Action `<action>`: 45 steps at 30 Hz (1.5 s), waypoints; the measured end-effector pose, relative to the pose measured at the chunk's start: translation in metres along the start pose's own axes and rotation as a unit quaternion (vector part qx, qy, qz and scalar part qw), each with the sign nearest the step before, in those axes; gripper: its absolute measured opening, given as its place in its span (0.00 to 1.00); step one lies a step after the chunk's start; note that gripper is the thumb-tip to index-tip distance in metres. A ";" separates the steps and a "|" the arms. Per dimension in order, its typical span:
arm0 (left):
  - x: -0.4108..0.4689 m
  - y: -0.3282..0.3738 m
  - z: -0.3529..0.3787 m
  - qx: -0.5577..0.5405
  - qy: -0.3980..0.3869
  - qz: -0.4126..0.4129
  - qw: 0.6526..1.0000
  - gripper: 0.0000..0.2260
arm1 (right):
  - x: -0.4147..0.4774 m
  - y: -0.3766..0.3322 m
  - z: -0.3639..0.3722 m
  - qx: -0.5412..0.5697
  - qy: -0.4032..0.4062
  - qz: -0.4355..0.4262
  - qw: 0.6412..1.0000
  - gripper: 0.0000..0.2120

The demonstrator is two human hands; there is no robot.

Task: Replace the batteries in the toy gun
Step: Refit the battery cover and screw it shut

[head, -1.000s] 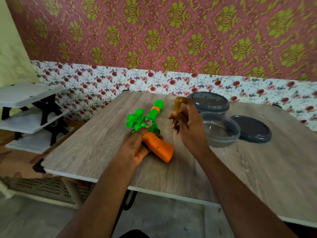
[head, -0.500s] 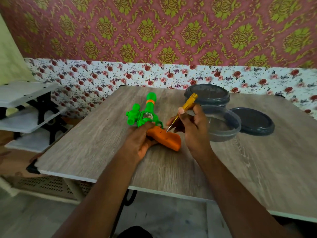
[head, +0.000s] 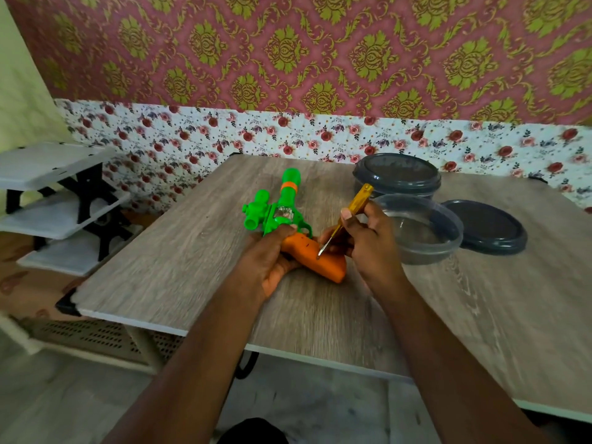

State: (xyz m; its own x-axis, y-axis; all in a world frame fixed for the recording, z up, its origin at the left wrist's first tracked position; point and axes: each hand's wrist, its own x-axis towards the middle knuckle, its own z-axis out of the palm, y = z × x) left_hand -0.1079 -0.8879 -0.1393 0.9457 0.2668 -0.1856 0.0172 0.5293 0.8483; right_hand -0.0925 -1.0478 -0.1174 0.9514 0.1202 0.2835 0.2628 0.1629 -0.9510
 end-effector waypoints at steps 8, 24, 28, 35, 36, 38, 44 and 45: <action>0.001 0.000 0.000 -0.005 0.001 -0.002 1.000 0.13 | -0.001 -0.003 0.000 0.002 -0.010 0.002 1.000 0.06; -0.002 0.004 0.003 -0.014 0.002 -0.024 1.000 0.10 | -0.008 -0.018 0.001 -0.014 -0.041 -0.122 0.992 0.13; -0.003 0.004 0.004 -0.005 -0.002 -0.019 1.000 0.08 | -0.011 -0.020 -0.001 -0.009 -0.045 -0.162 0.986 0.31; -0.003 0.004 0.004 -0.004 0.002 -0.013 1.000 0.07 | -0.011 -0.016 0.004 -0.077 -0.051 -0.224 0.970 0.25; -0.003 0.003 0.004 -0.003 0.004 -0.012 1.000 0.08 | -0.011 -0.015 0.004 -0.089 -0.051 -0.232 0.967 0.25; -0.003 0.002 0.004 -0.006 0.006 -0.008 1.000 0.12 | -0.010 -0.013 0.004 -0.111 -0.054 -0.248 0.961 0.24; -0.007 0.004 0.004 -0.019 0.007 -0.008 1.000 0.12 | -0.010 -0.017 0.002 -0.096 -0.016 -0.286 0.953 0.16; -0.008 0.004 0.004 -0.020 0.004 -0.010 1.000 0.11 | -0.009 -0.017 0.000 -0.085 -0.010 -0.282 0.956 0.16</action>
State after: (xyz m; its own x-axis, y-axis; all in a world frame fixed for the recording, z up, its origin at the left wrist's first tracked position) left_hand -0.1139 -0.8912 -0.1319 0.9428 0.2621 -0.2058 0.0225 0.5662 0.8240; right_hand -0.1052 -1.0517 -0.1041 0.6481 0.0788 0.7575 0.7566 0.0469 -0.6522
